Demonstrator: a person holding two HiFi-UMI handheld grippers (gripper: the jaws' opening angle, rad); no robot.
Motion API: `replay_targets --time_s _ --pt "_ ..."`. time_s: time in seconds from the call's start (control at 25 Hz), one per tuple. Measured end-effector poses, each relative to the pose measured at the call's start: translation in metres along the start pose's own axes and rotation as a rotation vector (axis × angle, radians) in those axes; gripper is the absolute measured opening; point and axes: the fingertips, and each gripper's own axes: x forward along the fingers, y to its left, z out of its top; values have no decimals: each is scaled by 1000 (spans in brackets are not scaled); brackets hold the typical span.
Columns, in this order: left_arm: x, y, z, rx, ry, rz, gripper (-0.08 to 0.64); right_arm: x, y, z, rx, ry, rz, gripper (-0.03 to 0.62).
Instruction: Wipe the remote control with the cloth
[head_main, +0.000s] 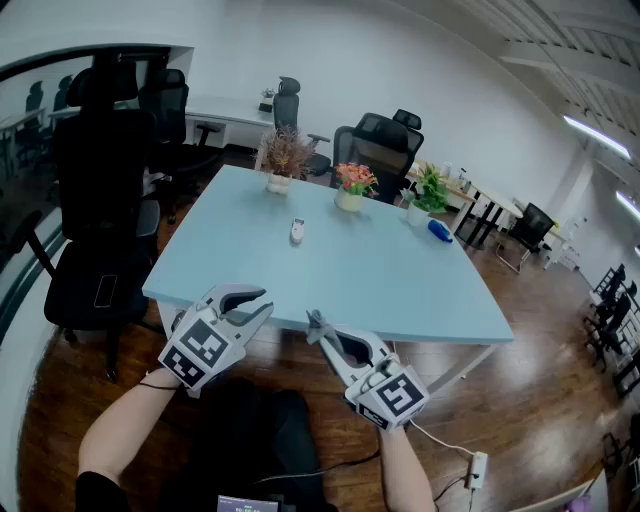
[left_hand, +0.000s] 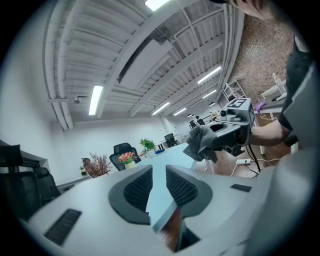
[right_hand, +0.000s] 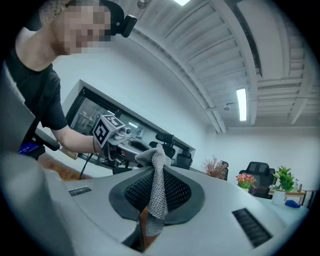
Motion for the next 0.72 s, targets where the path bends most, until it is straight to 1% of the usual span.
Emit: replay_targets --time_s 0.12,0.16,0.2,0.24,0.28,0.32,0.44,0.52,0.6,0.72 --pt "51 53 -23 -94 67 32 75 28 -42 -19 11 7 -10 26" --pt "71 72 -31 -124 94 50 98 36 -58 -25 14 6 -14 26" --pt "94 92 -40 -149 125 72 134 44 -74 -32 18 5 -18 26" --pt "120 110 -50 -171 160 91 154 51 -91 -39 22 3 -22 26" --pt "148 126 -61 -190 200 102 210 58 -108 -47 28 4 -26 26" --pt "177 140 -72 -208 240 106 266 64 -124 -55 35 5 -30 26" --pt "266 176 -100 -248 341 109 367 82 -175 -78 54 11 -38 26" --pt "318 202 -120 -268 402 129 388 94 -206 -93 62 20 -40 26" --pt "364 226 -142 -309 453 148 388 107 -235 -107 73 33 -40 26" --pt "419 247 -189 -374 543 169 388 121 -268 -129 108 54 -33 26"
